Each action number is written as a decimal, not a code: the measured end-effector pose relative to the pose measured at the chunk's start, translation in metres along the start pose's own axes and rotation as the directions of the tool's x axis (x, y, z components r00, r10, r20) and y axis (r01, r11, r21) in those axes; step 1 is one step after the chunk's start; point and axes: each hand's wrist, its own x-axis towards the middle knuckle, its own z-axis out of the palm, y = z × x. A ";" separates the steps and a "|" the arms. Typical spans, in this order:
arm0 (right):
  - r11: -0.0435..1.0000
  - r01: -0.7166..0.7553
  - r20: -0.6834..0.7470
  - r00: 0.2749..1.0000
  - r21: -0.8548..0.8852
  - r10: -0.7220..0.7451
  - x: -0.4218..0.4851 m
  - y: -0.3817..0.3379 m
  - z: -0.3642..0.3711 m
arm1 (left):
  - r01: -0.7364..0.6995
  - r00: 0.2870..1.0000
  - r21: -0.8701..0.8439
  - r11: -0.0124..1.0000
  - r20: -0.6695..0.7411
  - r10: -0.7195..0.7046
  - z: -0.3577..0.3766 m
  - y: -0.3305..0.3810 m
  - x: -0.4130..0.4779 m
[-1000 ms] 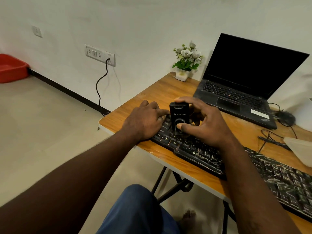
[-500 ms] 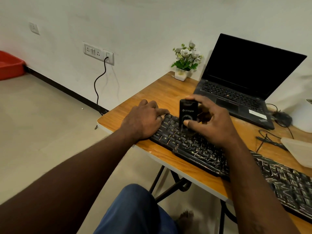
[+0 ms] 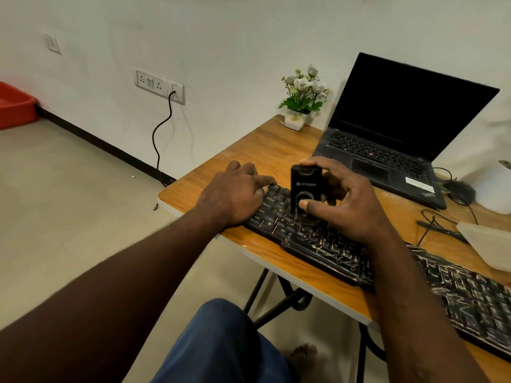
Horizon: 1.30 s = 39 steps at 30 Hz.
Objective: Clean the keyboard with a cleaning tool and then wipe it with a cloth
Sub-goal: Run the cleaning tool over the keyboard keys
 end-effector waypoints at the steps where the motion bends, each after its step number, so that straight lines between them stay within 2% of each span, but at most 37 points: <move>1: 1.000 0.000 0.027 1.000 0.031 -0.001 -0.001 -0.001 0.000 | 0.000 1.000 0.000 1.000 0.005 0.000 0.000 0.000 0.000; 6: 1.000 0.009 -0.022 1.000 0.011 -0.009 0.000 -0.002 0.000 | -0.003 1.000 -0.005 1.000 0.001 0.003 0.000 -0.001 0.000; 10: 0.992 0.017 0.060 0.998 0.124 -0.025 -0.001 -0.008 0.011 | -0.003 1.000 0.010 1.000 0.005 0.003 0.000 0.001 0.000; 13: 0.995 0.084 0.003 0.996 0.051 -0.085 0.003 -0.013 0.020 | 0.000 1.000 0.009 1.000 0.005 0.000 0.000 0.001 -0.001; 16: 0.991 0.069 0.089 0.993 0.115 -0.079 0.005 -0.012 0.022 | 0.000 1.000 0.027 1.000 -0.004 0.000 -0.001 0.002 -0.002; 20: 0.995 0.100 0.001 0.995 0.019 -0.100 0.006 -0.014 0.023 | -0.008 1.000 0.016 1.000 0.001 0.008 -0.002 0.002 -0.002; 23: 0.992 0.095 0.092 0.990 0.087 -0.103 0.003 -0.015 0.024 | 0.008 1.000 0.017 1.000 0.000 -0.008 -0.003 0.004 -0.003; 28: 0.995 0.089 0.037 0.995 0.034 -0.091 0.002 -0.019 0.024 | 0.003 1.000 0.031 1.000 0.001 -0.003 -0.003 0.003 -0.002; 30: 0.993 0.083 0.098 0.991 0.088 -0.092 -0.002 -0.021 0.025 | 0.009 1.000 0.035 0.999 -0.007 -0.009 -0.002 0.003 -0.002; 32: 0.989 0.056 0.084 0.994 0.133 -0.068 -0.006 -0.023 0.018 | 0.003 1.000 0.026 1.000 -0.011 -0.002 -0.002 0.003 -0.002; 36: 0.995 0.040 -0.082 0.996 -0.088 -0.048 -0.014 -0.022 0.006 | 0.001 1.000 0.004 1.000 0.001 -0.001 -0.001 0.001 0.000; 39: 0.995 0.051 -0.003 0.999 -0.088 -0.051 -0.020 -0.029 0.009 | 0.000 1.000 0.007 1.000 0.003 0.000 -0.001 0.001 -0.001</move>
